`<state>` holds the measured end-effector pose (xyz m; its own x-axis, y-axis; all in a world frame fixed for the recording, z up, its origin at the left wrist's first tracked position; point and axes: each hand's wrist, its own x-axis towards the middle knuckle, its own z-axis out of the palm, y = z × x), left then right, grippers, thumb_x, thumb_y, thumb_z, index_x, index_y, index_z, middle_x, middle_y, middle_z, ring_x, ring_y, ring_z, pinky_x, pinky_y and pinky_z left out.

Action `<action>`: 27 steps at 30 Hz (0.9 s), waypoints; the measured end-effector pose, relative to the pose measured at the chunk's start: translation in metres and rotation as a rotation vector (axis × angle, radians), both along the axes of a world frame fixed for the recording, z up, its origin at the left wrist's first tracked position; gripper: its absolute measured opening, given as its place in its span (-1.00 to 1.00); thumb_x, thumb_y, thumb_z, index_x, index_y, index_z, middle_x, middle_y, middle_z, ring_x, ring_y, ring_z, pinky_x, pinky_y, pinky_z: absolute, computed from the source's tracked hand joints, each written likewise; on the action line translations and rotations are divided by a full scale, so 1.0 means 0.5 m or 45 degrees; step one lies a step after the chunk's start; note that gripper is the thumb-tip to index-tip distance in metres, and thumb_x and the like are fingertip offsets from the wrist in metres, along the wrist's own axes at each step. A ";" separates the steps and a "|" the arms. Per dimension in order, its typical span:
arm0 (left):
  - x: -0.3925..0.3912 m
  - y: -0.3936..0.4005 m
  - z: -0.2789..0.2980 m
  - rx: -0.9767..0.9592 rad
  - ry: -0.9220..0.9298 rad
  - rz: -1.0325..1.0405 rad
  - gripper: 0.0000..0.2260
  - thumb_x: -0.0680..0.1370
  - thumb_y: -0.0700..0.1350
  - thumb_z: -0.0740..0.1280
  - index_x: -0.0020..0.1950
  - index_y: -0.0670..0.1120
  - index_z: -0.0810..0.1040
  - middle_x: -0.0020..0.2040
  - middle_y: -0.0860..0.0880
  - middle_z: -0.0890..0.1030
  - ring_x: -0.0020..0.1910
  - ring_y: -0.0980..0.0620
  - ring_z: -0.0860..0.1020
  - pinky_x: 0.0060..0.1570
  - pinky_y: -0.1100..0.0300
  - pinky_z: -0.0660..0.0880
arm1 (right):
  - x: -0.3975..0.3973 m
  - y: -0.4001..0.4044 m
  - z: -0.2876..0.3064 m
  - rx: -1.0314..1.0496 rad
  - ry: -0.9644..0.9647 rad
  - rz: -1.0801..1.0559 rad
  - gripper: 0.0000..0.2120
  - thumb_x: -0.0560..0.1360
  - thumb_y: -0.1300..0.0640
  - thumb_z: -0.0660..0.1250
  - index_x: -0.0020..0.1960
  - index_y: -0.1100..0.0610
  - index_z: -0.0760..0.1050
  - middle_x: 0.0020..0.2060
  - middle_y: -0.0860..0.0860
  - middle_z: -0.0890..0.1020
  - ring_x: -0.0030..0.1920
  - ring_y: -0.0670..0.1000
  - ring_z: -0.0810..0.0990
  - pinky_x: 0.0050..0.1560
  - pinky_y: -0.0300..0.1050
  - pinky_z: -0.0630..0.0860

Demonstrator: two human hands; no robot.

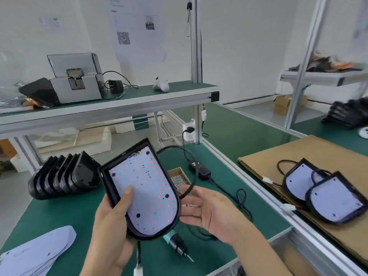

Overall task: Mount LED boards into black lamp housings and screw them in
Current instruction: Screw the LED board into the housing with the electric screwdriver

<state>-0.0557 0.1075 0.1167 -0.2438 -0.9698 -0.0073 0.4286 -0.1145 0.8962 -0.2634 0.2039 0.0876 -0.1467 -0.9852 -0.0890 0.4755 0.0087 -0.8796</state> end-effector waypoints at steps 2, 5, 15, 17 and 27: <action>-0.042 -0.002 0.006 -0.102 -0.051 -0.008 -0.81 0.68 -0.18 0.31 0.23 -0.01 0.64 0.15 -0.01 0.74 0.04 -0.01 0.74 -0.16 0.11 0.69 | 0.000 0.041 -0.013 -0.115 -0.281 -0.220 -0.47 0.66 -0.19 0.29 0.48 0.13 0.50 0.27 0.24 0.63 0.16 0.27 0.65 0.25 0.28 0.57; -0.135 0.024 0.008 -0.254 -0.243 -0.127 -0.86 0.66 -0.15 0.38 0.10 0.09 0.66 0.09 0.03 0.75 0.07 -0.08 0.72 0.10 -0.12 0.63 | 0.010 0.093 0.001 -0.166 0.048 -0.515 -0.59 0.51 -0.32 0.35 0.33 -0.26 0.57 0.25 -0.01 0.69 0.15 0.07 0.67 0.11 0.01 0.65; -0.506 0.179 0.027 -0.922 -0.918 -0.698 -0.87 0.64 -0.07 0.28 0.08 -0.08 0.56 -0.03 -0.03 0.67 -0.05 -0.09 0.62 -0.04 0.04 0.55 | -0.174 0.313 -0.054 0.355 0.659 -1.317 -0.73 0.57 -0.11 0.37 0.04 0.07 0.44 -0.36 0.00 0.53 -0.43 -0.06 0.46 -0.32 -0.12 0.39; -0.600 0.226 0.020 -1.020 -1.001 -0.885 -0.82 0.63 -0.10 0.27 0.10 -0.19 0.56 -0.06 -0.08 0.65 -0.10 -0.12 0.57 -0.19 0.16 0.49 | -0.213 0.343 -0.081 0.353 0.381 -1.523 -0.84 0.59 0.13 0.36 0.03 0.24 0.51 -0.38 0.06 0.53 -0.49 -0.04 0.43 -0.44 -0.12 0.39; -0.805 0.376 -0.078 -0.707 -0.995 -1.518 -0.43 0.58 -0.20 0.30 0.59 -0.07 0.24 0.05 0.09 0.47 -0.16 0.18 0.44 -0.15 0.17 0.42 | -0.362 0.410 -0.140 0.439 -0.237 -2.010 -0.75 0.56 0.45 0.24 0.20 0.35 0.56 -0.15 0.16 0.66 -0.37 0.13 0.52 -0.50 -0.17 0.52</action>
<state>-0.4582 0.2957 0.0778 -0.9666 -0.1412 -0.2137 -0.2521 0.3763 0.8915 -0.4446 0.4090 0.0176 -0.8986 0.1960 -0.3926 0.2958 -0.3903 -0.8719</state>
